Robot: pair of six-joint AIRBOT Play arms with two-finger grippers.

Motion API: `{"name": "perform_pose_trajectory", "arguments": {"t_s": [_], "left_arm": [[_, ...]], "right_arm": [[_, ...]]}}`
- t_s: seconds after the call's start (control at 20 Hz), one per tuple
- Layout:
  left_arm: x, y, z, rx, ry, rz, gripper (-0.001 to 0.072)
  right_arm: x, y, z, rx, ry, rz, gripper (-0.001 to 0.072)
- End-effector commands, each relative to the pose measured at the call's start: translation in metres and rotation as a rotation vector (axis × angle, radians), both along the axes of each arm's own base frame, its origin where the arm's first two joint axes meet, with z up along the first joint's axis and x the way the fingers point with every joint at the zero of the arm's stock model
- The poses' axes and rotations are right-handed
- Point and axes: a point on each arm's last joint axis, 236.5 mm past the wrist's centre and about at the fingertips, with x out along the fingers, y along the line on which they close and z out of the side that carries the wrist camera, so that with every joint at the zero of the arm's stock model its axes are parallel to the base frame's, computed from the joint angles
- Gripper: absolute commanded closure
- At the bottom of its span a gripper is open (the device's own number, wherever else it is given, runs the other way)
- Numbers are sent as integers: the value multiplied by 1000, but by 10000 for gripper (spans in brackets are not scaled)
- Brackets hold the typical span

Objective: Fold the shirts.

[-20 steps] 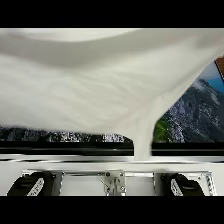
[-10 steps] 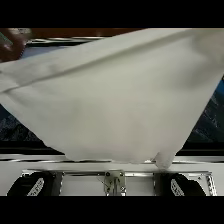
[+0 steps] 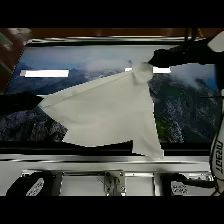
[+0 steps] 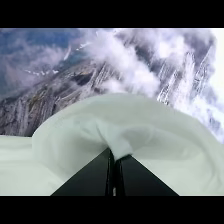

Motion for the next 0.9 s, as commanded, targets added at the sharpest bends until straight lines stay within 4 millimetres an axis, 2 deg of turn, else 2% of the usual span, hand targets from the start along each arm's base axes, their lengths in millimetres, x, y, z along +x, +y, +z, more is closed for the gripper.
{"name": "perform_pose_trajectory", "arguments": {"t_s": [0.0,0.1,0.25,0.35,0.4,0.45,0.5,0.55,0.6,0.65,0.7,0.75,0.8,0.85], "left_arm": [[54,2,-45,-81,29,83,669],[78,-4,-79,-156,97,116,668],[84,-33,-147,-225,286,97,668],[80,-49,-182,-223,378,75,666],[79,-53,-191,-237,407,79,612],[77,-53,-193,-243,426,75,384],[74,-48,-190,-246,445,71,87],[68,-36,-189,-229,480,64,43],[56,-16,-189,-202,533,64,44],[39,5,-189,-181,592,58,45],[20,19,-189,-169,639,26,46],[-1,29,-188,-173,674,-7,47],[-23,37,-191,-191,717,-18,46],[-45,42,-199,-222,771,2,45]], "right_arm": [[51,16,-90,36,101,-87,660],[55,14,-123,47,185,-131,660],[41,22,-162,56,330,-131,659],[38,26,-170,53,352,-122,649],[40,26,-168,54,339,-126,553],[42,21,-163,51,326,-124,304],[39,13,-155,30,307,-96,155],[34,-3,-148,-20,290,-69,154],[23,-33,-144,-114,297,-56,155],[5,-71,-145,-235,339,-58,155],[-24,-119,-148,-371,437,-71,158],[-53,-158,-149,-454,541,-67,158],[-78,-183,-149,-404,642,-120,158],[-89,-189,-148,-265,694,-181,158]]}}
